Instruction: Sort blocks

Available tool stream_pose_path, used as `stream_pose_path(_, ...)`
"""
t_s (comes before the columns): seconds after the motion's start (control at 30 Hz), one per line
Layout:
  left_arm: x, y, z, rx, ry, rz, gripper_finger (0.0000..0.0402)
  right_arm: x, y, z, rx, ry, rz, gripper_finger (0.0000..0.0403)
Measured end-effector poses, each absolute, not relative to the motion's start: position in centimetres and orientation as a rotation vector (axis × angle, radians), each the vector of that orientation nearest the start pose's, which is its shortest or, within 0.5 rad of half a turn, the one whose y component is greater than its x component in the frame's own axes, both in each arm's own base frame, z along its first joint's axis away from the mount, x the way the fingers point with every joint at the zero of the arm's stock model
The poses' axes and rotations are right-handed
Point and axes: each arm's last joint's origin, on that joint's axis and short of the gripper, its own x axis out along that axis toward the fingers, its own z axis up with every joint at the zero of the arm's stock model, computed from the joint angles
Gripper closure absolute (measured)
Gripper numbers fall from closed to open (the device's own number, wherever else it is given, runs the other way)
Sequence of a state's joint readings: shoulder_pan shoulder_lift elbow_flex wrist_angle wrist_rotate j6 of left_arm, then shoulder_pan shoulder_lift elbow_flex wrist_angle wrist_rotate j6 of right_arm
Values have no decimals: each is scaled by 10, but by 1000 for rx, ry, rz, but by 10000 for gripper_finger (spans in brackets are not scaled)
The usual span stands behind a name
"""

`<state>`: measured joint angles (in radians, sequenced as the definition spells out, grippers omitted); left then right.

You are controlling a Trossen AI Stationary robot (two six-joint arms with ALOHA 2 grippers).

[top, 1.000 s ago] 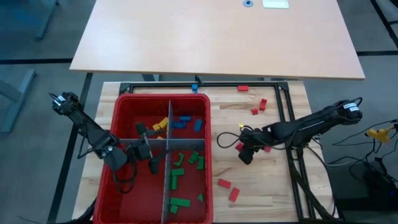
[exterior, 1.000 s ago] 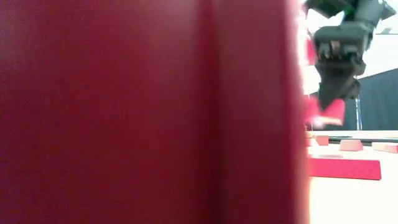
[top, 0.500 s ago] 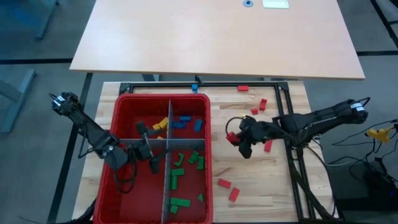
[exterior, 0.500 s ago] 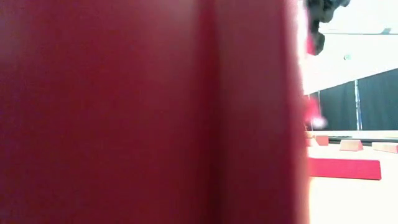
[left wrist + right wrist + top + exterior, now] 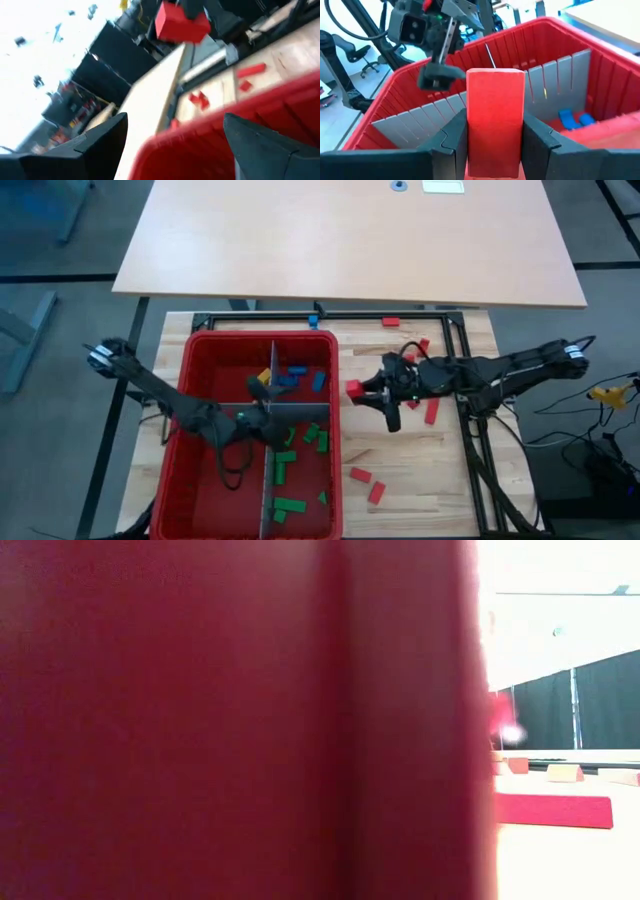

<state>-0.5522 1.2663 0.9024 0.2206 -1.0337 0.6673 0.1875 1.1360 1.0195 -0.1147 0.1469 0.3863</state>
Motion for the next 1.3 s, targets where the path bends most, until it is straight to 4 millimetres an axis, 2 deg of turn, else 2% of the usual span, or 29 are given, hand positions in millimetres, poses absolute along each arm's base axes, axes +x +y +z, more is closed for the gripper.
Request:
stream_pose_path(0.27, 281, -119, 310, 941, 119, 397, 87, 271, 48, 355, 317, 236, 39, 292)
stream_pose_path(0.53, 302, -106, 297, 920, 67, 350, 87, 289, 53, 360, 296, 228, 89, 292)
stream_pose_path(0.83, 312, -107, 297, 923, -64, 325, 85, 302, 55, 360, 289, 219, 134, 292)
stream_pose_path(1.3, 316, -109, 297, 930, -162, 309, 85, 304, 54, 363, 292, 181, 146, 292)
